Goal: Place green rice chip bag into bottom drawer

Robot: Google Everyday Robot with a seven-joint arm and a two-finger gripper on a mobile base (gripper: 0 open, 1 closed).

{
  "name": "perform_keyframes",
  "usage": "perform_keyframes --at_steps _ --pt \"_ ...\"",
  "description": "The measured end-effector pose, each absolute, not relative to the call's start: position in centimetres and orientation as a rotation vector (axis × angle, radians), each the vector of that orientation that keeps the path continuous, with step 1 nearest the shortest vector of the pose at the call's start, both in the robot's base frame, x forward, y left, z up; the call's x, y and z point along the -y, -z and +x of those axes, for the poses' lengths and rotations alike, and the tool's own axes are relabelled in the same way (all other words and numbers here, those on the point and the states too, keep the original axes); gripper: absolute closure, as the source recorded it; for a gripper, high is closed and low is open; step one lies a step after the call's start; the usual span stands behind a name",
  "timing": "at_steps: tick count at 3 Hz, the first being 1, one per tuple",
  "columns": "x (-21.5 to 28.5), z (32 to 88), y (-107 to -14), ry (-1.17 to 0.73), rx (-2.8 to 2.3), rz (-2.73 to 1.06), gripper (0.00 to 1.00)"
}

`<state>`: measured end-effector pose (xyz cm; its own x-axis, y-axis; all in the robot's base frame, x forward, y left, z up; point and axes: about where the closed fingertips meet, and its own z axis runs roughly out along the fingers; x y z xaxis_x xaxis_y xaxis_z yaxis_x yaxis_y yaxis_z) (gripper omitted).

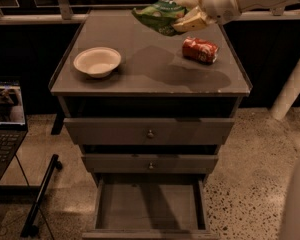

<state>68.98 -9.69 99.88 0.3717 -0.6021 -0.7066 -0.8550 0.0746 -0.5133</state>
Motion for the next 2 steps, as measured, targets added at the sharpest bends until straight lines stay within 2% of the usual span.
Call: perform_keyframes --at_steps 1,2 --pt "9.7 65.1 -100.6 -0.369 -1.289 -1.528 1.0" --pt "9.2 64.0 -97.0 -0.433 -1.336 -1.539 1.0"
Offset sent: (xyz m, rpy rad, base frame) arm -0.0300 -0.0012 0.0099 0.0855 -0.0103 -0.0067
